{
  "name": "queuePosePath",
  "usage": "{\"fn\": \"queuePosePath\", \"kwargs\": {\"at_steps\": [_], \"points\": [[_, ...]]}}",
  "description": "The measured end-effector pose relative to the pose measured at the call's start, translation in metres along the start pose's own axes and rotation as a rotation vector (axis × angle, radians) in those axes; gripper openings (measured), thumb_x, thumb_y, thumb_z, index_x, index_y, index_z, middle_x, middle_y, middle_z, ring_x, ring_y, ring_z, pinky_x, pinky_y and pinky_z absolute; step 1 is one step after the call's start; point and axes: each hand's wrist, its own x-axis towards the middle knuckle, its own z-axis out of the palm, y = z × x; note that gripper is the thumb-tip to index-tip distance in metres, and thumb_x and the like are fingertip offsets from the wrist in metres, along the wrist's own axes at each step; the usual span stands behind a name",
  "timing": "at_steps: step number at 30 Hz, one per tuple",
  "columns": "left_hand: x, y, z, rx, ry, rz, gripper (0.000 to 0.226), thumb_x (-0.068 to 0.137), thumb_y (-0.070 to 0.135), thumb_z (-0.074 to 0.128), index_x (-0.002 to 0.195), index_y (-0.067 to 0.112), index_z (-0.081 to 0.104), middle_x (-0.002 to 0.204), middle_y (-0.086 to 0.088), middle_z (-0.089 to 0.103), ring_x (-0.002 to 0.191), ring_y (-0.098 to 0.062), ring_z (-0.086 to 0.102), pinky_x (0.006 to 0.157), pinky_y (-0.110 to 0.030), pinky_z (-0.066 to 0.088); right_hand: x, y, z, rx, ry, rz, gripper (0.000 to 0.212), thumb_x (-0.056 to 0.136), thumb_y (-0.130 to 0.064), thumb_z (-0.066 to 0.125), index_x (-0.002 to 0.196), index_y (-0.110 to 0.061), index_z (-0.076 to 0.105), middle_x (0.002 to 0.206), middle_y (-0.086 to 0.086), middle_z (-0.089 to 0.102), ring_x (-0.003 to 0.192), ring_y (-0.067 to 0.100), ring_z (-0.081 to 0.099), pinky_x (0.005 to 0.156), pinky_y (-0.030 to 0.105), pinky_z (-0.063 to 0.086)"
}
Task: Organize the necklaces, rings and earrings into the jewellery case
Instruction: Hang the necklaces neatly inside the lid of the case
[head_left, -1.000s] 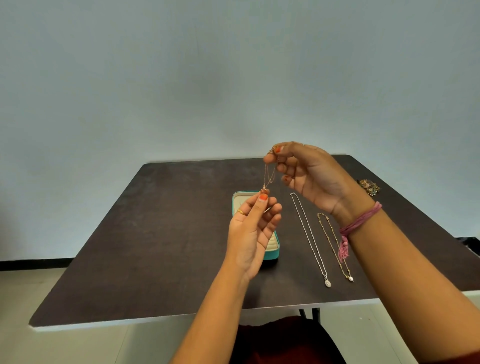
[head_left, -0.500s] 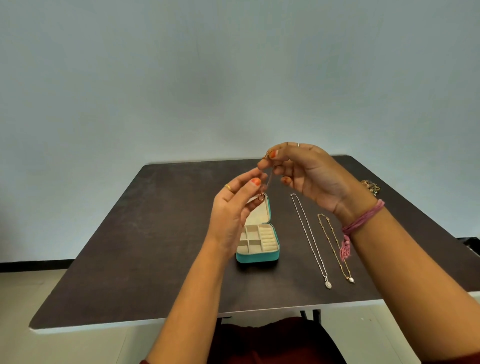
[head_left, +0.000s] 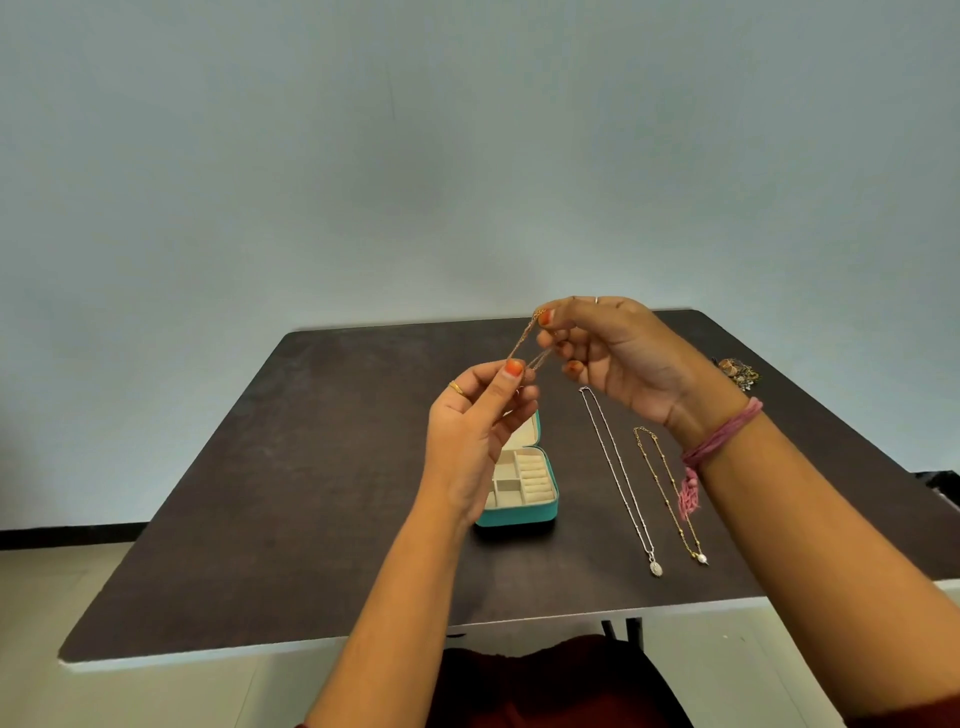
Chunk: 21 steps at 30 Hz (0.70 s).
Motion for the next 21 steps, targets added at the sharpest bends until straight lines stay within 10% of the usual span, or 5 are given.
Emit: {"fn": "queuePosePath", "kwargs": {"at_steps": [21], "points": [[0.005, -0.004, -0.023, 0.233, 0.004, 0.020, 0.012, 0.087, 0.014, 0.060, 0.095, 0.008, 0.066, 0.078, -0.002, 0.071, 0.072, -0.008, 0.066, 0.077, -0.027, 0.058, 0.004, 0.017, -0.025, -0.522, -0.111, 0.064, 0.016, 0.079, -0.013, 0.073, 0.094, -0.016, 0.076, 0.085, -0.002, 0.075, 0.071, -0.001, 0.060, 0.069, 0.020, 0.046]]}}
